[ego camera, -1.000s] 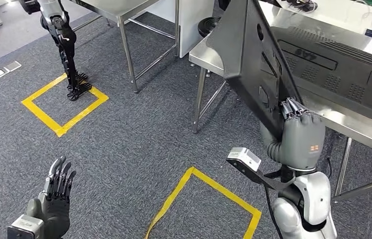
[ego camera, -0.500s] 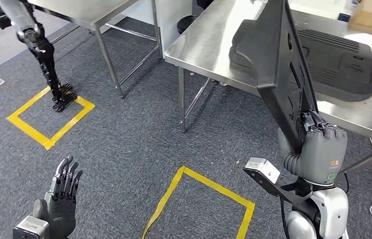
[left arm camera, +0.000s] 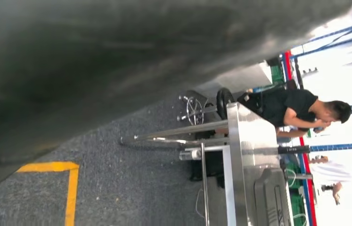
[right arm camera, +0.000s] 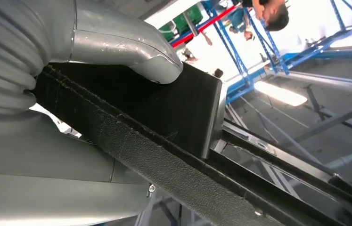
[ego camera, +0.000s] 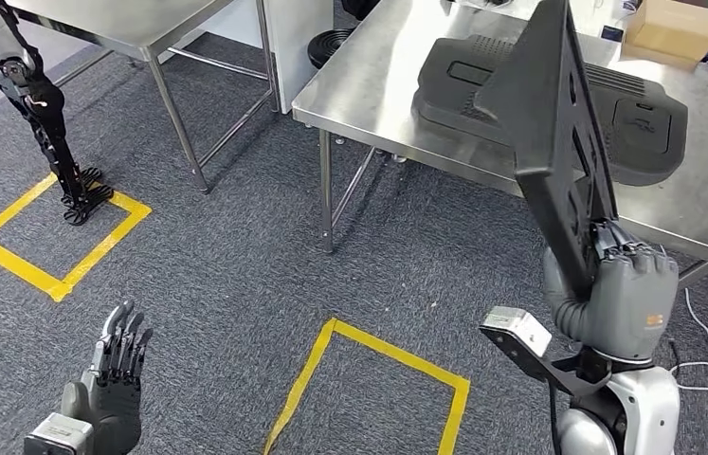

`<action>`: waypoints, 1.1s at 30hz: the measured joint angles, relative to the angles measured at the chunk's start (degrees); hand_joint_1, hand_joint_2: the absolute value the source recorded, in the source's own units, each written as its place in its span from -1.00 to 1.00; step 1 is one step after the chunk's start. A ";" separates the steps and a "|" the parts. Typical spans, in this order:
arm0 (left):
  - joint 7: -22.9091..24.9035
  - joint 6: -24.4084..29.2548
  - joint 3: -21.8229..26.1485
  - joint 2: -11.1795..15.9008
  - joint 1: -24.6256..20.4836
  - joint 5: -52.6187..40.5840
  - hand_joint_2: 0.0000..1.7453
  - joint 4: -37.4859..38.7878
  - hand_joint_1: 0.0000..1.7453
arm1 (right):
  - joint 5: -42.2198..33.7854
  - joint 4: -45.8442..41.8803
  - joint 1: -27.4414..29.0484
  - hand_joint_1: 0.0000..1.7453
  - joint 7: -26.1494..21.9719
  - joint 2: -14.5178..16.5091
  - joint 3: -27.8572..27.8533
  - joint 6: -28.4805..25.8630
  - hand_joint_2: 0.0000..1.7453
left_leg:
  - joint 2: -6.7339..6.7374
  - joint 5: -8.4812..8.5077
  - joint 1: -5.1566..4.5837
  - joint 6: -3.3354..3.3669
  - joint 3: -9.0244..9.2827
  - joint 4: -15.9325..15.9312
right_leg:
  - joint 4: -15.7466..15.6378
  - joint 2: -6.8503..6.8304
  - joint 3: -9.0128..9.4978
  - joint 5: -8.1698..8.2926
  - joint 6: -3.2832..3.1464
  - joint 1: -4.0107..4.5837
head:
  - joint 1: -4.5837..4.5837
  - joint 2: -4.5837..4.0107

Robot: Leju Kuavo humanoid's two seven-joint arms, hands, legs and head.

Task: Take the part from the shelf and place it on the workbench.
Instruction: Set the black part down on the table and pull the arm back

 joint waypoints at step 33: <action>-0.04 -0.05 -0.97 1.62 1.23 -0.14 -1.00 -1.03 -1.00 | -0.06 0.14 -0.87 1.00 -0.44 0.00 0.01 0.69 1.00 | -0.64 0.35 0.16 -0.17 -0.30 0.00 | 4.63 -0.63 -1.12 -2.23 0.40 -0.31 | -0.14 0.00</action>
